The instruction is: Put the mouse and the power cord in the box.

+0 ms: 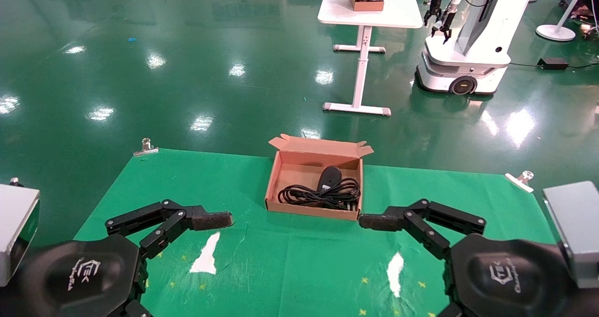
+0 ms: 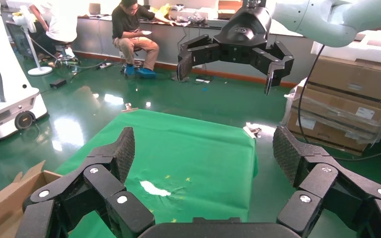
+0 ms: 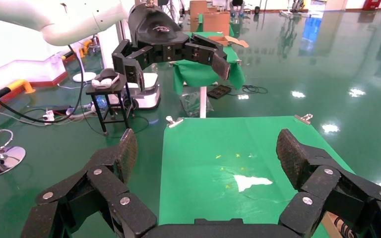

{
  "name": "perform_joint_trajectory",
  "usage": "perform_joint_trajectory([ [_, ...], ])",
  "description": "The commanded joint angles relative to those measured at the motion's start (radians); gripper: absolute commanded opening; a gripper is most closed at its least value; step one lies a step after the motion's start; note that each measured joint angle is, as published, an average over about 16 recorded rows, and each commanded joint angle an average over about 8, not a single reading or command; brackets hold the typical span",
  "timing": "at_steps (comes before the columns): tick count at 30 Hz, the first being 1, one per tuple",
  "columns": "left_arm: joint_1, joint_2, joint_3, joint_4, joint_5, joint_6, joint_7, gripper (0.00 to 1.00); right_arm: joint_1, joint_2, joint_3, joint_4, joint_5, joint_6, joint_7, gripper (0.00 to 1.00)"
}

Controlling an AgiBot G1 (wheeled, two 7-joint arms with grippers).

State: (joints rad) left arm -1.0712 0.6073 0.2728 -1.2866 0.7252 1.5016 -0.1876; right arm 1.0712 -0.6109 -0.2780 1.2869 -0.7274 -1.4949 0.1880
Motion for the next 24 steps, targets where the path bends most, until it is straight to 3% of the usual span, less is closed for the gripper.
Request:
perform_joint_trajectory([
  [1, -0.001, 0.001, 0.001, 0.001, 0.001, -0.001, 0.0, 1.0, 0.001, 0.0, -0.001, -0.001, -0.001, 0.0, -0.001, 1.0],
  [24, -0.003, 0.003, 0.005, 0.002, 0.004, -0.005, 0.0, 1.0, 0.005, 0.0, -0.002, -0.005, -0.004, -0.001, -0.002, 1.0],
])
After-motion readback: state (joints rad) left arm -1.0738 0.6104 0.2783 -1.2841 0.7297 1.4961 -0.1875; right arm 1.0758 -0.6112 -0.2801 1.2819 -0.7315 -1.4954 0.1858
